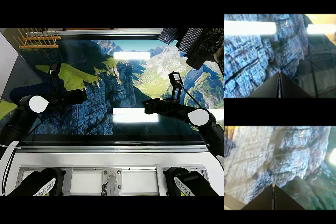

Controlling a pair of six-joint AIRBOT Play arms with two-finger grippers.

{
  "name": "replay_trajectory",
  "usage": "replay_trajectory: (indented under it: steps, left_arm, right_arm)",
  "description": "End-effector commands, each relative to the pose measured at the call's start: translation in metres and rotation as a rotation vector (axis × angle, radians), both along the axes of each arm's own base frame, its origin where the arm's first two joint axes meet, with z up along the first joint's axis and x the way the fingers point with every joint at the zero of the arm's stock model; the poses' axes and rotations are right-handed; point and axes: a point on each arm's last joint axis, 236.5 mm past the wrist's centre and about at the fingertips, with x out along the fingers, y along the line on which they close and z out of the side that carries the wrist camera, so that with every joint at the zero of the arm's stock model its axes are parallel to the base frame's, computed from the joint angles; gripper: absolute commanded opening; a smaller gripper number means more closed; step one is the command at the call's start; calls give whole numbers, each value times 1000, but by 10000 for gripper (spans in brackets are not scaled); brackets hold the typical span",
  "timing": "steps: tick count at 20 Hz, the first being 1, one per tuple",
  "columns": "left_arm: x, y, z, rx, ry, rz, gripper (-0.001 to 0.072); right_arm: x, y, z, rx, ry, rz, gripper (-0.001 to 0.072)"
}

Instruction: Fold the clothes and pants, and hang the long-sleeved shirts on hangers.

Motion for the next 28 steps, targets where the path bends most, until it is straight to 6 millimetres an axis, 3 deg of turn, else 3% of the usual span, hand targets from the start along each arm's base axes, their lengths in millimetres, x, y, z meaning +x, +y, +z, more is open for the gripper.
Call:
replay_trajectory:
  steps: [1,16,17,19,22,24,26,28]
  left_arm:
    - [0,0,0,0,0,1,6]
    - [4,1,3,-1,-22,8,7]
    - [9,7,4,34,-54,0,45]
    - [25,40,7,173,-122,6,714]
    - [47,132,-7,388,-28,110,714]
    - [47,196,-33,473,111,196,714]
    - [37,240,-71,451,264,280,714]
    - [20,270,-115,415,411,357,714]
  right_arm:
    - [0,0,0,1,0,1,37]
    - [0,0,0,1,0,1,37]
    - [0,0,0,1,0,1,38]
    - [0,0,0,0,0,1,38]
    - [0,0,0,1,0,1,37]
    - [0,0,0,1,0,1,37]
    - [0,0,0,1,0,1,37]
    - [0,0,0,1,0,1,37]
